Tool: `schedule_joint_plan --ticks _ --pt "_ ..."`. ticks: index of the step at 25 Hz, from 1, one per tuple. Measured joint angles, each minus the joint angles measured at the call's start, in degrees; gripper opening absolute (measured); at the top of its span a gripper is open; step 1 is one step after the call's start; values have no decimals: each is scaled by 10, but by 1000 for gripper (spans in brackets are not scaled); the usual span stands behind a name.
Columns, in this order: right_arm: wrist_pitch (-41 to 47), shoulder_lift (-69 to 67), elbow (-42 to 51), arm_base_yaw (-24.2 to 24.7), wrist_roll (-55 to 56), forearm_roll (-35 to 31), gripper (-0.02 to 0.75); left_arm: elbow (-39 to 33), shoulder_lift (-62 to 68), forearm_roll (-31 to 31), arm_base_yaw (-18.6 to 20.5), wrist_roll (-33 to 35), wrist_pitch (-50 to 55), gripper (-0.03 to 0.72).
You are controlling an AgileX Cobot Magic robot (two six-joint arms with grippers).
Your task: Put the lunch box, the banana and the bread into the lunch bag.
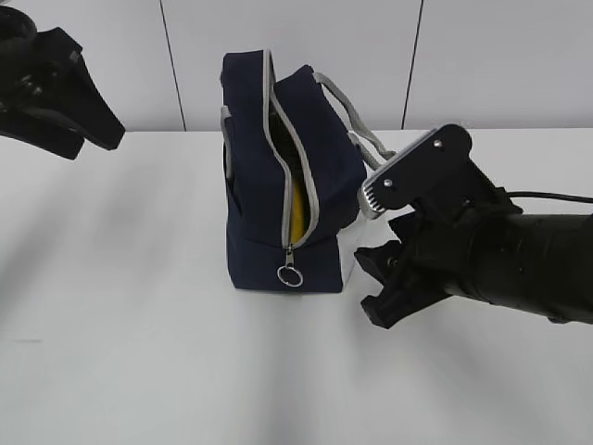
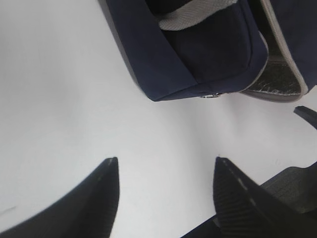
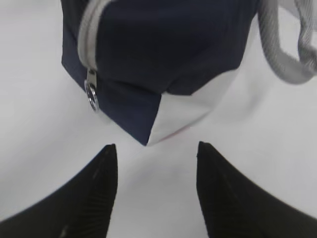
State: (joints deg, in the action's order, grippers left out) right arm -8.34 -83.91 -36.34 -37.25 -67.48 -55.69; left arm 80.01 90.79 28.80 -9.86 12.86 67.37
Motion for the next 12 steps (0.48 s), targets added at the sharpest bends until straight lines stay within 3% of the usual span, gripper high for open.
schedule_joint_plan --ticks 2,8,12 --pt "-14 7 2 -5 85 74 408 0 0 -7 0 0 0 433" --pt "-135 7 85 -6 481 426 408 0 0 -13 0 0 0 433" --pt "-193 -3 106 -5 630 561 408 0 0 -14 0 0 -1 433"
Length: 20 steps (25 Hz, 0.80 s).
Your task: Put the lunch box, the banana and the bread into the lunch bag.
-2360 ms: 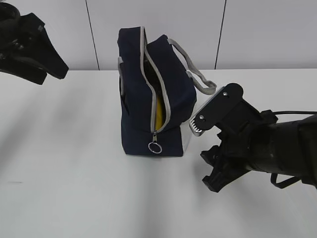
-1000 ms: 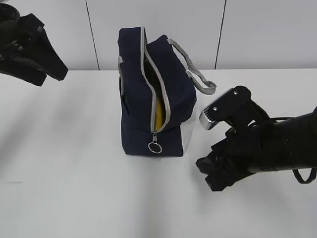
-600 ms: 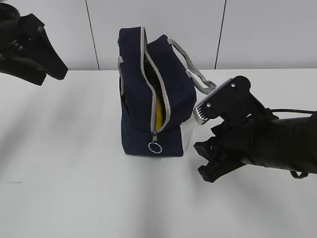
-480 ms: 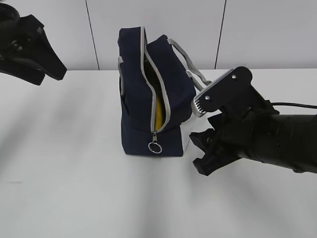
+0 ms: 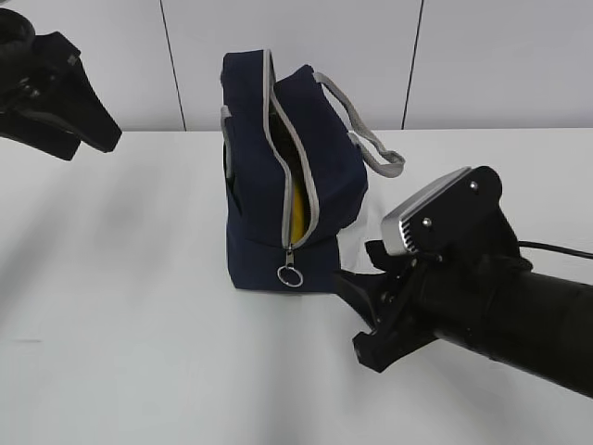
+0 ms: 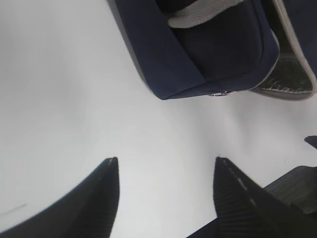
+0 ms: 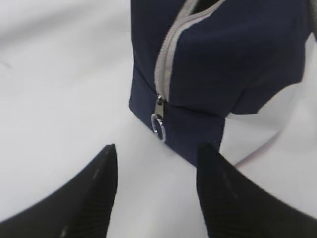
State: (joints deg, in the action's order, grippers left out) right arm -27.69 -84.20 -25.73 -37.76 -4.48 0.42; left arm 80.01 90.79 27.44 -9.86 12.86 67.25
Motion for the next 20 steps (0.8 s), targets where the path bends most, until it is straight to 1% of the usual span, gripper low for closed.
schedule_joint_plan --ticks 1,3,7,9,11,14,20 --pt "-8 -7 0 3 21 21 408 0 0 0 0 0 0 433" --pt "-28 -26 0 20 78 84 408 0 0 0 0 0 0 433" --pt "-125 -75 0 107 241 289 408 0 0 0 0 0 0 433" --pt "-174 -100 0 155 281 356 408 0 0 0 0 0 0 433" --pt "-189 -128 -10 183 302 409 408 0 0 -1 0 0 0 433" --pt "-202 -170 -33 188 302 451 409 0 0 -1 0 0 0 433" --pt "-228 -231 -81 188 287 469 398 0 0 -1 0 0 -6 433"
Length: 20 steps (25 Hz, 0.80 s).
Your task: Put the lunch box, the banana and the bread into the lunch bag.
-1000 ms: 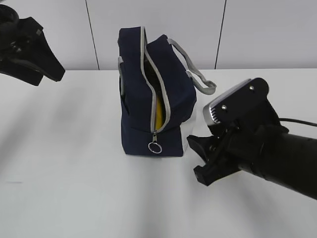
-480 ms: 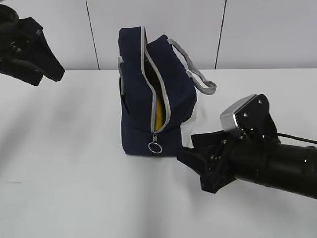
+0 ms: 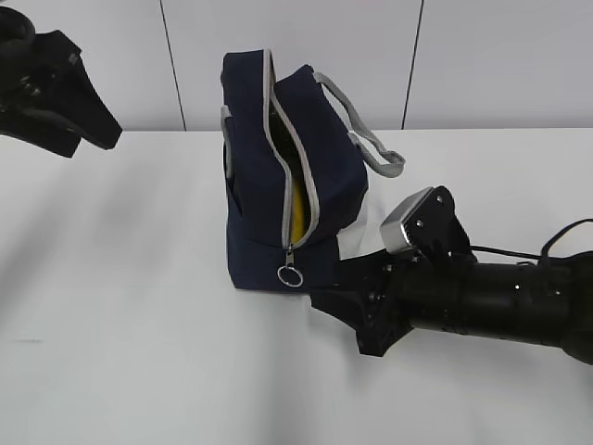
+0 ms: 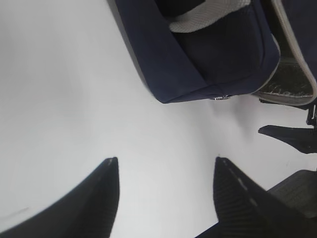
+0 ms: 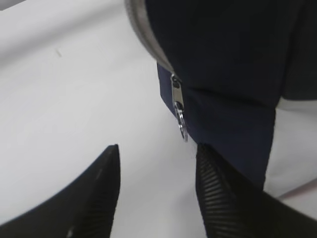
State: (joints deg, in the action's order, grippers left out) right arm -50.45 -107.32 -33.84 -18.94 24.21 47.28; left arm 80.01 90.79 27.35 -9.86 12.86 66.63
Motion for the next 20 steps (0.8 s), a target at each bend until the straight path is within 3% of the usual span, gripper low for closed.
schedule_joint_plan --ticks 4,13,20 --pt "-5 -35 -32 0 -2 4 335 0 0 0 0 0 -6 433" --pt "28 -83 -90 -23 -18 15 308 0 0 0 0 0 -7 433" --pt "32 -102 -104 -23 -39 2 238 0 0 0 0 0 -7 433"
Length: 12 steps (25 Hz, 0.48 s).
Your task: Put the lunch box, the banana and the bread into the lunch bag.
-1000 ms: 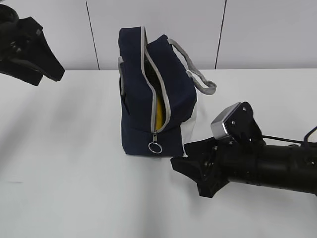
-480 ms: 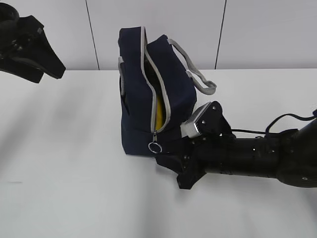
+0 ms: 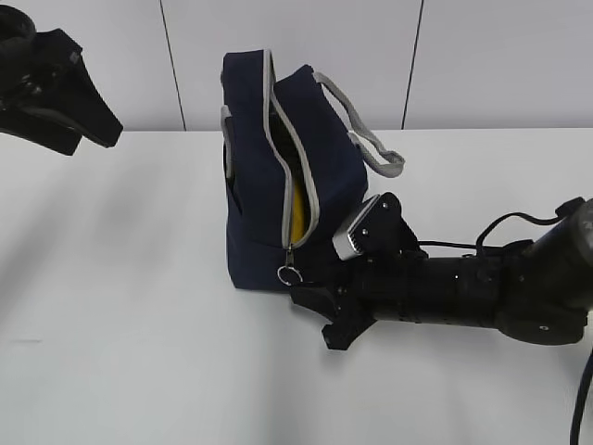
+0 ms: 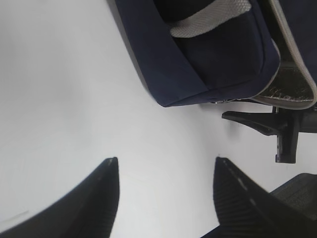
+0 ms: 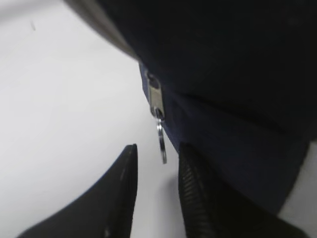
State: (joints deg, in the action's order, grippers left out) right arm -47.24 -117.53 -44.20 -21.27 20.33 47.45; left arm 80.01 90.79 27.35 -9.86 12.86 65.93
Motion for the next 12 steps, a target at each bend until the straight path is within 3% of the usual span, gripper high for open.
schedule_joint_plan --ticks 6,12 --pt "-1 -7 -7 0 -3 -6 211 0 0 0 0 0 0 433" --pt "-16 -7 -7 0 -3 -14 73 0 0 0 0 0 -8 433"
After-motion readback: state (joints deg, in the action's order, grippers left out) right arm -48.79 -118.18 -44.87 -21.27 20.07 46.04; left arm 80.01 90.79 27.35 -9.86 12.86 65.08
